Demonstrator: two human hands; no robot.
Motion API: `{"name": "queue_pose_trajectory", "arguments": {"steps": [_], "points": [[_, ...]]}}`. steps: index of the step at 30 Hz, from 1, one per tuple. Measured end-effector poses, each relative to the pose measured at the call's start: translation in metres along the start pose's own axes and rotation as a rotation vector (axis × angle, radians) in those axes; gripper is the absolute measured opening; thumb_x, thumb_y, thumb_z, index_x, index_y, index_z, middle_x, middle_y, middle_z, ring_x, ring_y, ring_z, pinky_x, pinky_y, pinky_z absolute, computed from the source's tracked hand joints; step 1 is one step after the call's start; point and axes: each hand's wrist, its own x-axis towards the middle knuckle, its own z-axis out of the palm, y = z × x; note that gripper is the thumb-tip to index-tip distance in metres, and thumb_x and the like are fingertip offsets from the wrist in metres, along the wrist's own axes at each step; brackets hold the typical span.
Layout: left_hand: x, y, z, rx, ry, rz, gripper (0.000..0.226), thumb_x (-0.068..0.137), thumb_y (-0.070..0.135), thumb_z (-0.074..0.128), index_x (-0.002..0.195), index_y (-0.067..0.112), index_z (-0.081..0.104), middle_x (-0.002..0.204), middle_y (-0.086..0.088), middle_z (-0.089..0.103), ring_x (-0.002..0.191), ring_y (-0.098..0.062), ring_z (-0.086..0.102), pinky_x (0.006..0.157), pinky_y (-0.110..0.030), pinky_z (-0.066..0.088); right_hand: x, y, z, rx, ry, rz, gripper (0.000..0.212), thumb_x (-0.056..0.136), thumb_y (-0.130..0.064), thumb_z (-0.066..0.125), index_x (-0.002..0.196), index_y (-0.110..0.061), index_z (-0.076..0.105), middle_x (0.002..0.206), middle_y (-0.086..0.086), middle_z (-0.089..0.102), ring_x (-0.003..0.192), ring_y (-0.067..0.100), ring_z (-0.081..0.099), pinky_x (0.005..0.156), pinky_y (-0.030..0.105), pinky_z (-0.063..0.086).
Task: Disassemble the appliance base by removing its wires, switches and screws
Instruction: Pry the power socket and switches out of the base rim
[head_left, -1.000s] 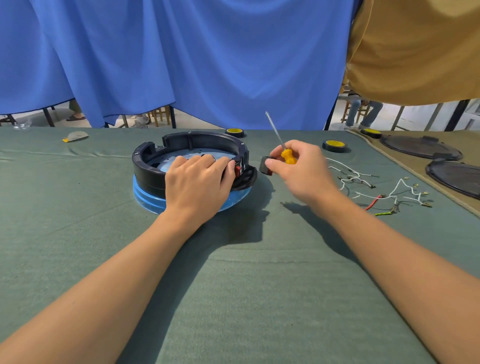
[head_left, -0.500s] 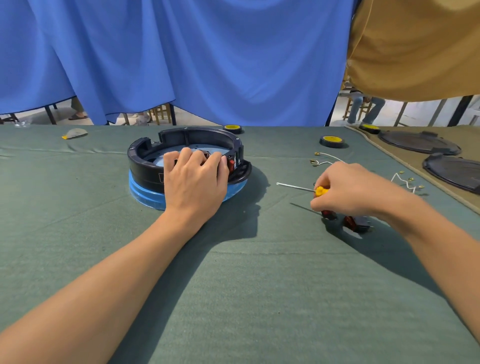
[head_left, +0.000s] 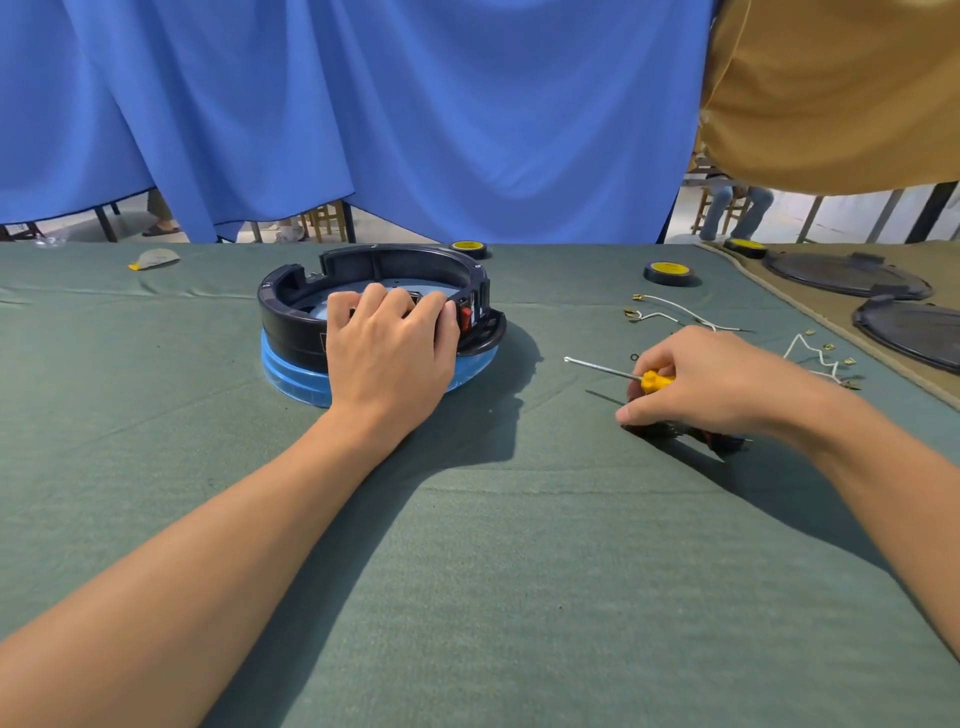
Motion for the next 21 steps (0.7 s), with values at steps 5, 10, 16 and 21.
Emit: {"name": "queue_pose_trajectory", "arguments": {"steps": [5, 10, 16, 21], "points": [[0.001, -0.001, -0.002, -0.044, -0.02, -0.017, 0.037, 0.099, 0.031, 0.042, 0.078, 0.016, 0.069, 0.06, -0.001, 0.053, 0.066, -0.025, 0.047, 0.079, -0.037, 0.029, -0.002, 0.0, -0.004, -0.036, -0.073, -0.016, 0.02, 0.074, -0.045, 0.079, 0.072, -0.027, 0.07, 0.077, -0.005, 0.068, 0.077, 0.013, 0.061, 0.064, 0.03, 0.046], [0.004, -0.004, -0.005, -0.123, -0.036, -0.034, 0.039, 0.098, 0.031, 0.044, 0.07, 0.017, 0.068, 0.052, 0.003, 0.043, 0.06, -0.023, 0.041, 0.077, -0.035, 0.022, -0.002, 0.001, -0.003, -0.021, -0.032, -0.006, 0.027, 0.078, -0.053, 0.073, 0.075, -0.026, 0.071, 0.076, -0.003, 0.068, 0.075, 0.013, 0.059, 0.059, 0.028, 0.041], [0.008, -0.018, -0.01, -0.382, -0.084, -0.089, 0.037, 0.093, 0.033, 0.049, 0.071, 0.021, 0.076, 0.049, 0.0, 0.051, 0.06, -0.019, 0.046, 0.076, -0.03, 0.018, 0.001, -0.003, 0.0, 0.11, 0.229, -0.079, 0.032, 0.089, -0.052, 0.06, 0.086, -0.021, 0.068, 0.082, 0.001, 0.065, 0.078, 0.017, 0.056, 0.061, 0.029, 0.039], [0.01, -0.018, -0.015, -0.525, -0.1, -0.15, 0.043, 0.093, 0.038, 0.047, 0.066, 0.019, 0.074, 0.046, 0.009, 0.05, 0.056, -0.015, 0.045, 0.079, -0.028, 0.021, 0.006, -0.022, -0.005, 0.224, 0.337, -0.282, 0.014, 0.095, -0.033, 0.058, 0.093, -0.023, 0.067, 0.082, -0.006, 0.066, 0.081, 0.015, 0.06, 0.065, 0.027, 0.041]]}}
